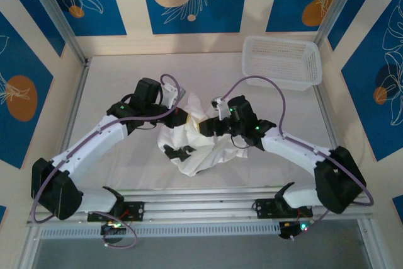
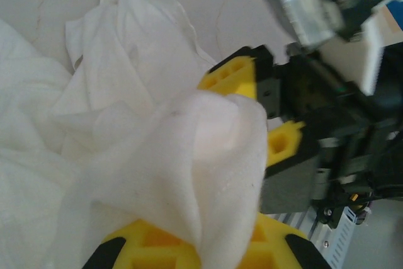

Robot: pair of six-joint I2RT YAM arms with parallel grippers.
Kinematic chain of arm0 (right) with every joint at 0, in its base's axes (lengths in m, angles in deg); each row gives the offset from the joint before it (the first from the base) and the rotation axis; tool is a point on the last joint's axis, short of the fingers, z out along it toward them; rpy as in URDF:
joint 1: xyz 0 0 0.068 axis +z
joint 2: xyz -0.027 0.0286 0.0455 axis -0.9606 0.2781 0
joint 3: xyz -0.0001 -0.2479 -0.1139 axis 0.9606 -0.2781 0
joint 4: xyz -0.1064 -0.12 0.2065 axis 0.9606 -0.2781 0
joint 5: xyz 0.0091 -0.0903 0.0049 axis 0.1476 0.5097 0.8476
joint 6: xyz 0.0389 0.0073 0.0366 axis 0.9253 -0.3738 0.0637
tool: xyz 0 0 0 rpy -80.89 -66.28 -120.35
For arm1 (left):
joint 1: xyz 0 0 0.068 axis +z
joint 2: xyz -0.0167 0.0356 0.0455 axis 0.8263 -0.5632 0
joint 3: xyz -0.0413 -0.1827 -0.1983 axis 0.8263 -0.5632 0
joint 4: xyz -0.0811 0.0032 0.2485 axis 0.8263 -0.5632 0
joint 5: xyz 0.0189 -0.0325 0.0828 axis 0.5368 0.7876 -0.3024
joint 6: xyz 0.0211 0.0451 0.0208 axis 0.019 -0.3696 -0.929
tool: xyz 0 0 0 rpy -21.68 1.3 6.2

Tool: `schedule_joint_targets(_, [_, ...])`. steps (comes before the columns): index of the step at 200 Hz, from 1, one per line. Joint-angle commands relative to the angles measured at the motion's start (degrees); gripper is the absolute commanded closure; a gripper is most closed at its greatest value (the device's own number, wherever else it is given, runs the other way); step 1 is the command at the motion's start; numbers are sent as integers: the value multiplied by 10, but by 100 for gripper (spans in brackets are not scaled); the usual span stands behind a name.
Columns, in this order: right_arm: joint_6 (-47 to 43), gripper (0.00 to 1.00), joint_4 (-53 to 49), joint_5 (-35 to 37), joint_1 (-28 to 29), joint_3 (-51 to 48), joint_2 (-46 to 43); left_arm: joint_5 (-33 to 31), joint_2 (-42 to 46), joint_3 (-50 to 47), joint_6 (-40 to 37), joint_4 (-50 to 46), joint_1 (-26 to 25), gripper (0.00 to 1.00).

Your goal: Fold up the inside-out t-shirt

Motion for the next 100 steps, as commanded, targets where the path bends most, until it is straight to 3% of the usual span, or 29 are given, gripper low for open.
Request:
schedule_joint_targets(1, [4, 59, 10, -11, 3, 42, 21, -9, -6, 17, -8, -20, 5, 100])
schedule_joint_targets(12, [14, 80, -16, 18, 2, 54, 16, -76, -7, 17, -19, -47, 5, 100])
schedule_joint_targets(22, [24, 92, -38, 63, 2, 55, 2, -187, -14, 20, -32, -85, 5, 90])
schedule_joint_targets(39, [51, 100, -65, 130, -8, 37, -33, -390, -28, 20, -52, -136, 6, 83])
schedule_joint_targets(53, [65, 100, -80, 124, -25, 19, -58, -478, -26, 8, -64, -133, 7, 82])
schedule_joint_targets(65, [68, 100, -90, 95, -32, 12, -70, -485, -19, 0, -68, -120, 12, 80])
schedule_joint_targets(77, [69, 100, -90, 55, -30, 9, -74, -454, -12, -4, -69, -104, 13, 75])
schedule_joint_targets(89, [77, 100, -79, 19, -28, 5, -74, -373, 0, -9, -64, -73, 12, 75])
schedule_joint_targets(100, [87, 100, -63, 2, -26, 0, -72, -252, 17, -29, -44, -19, 13, 74])
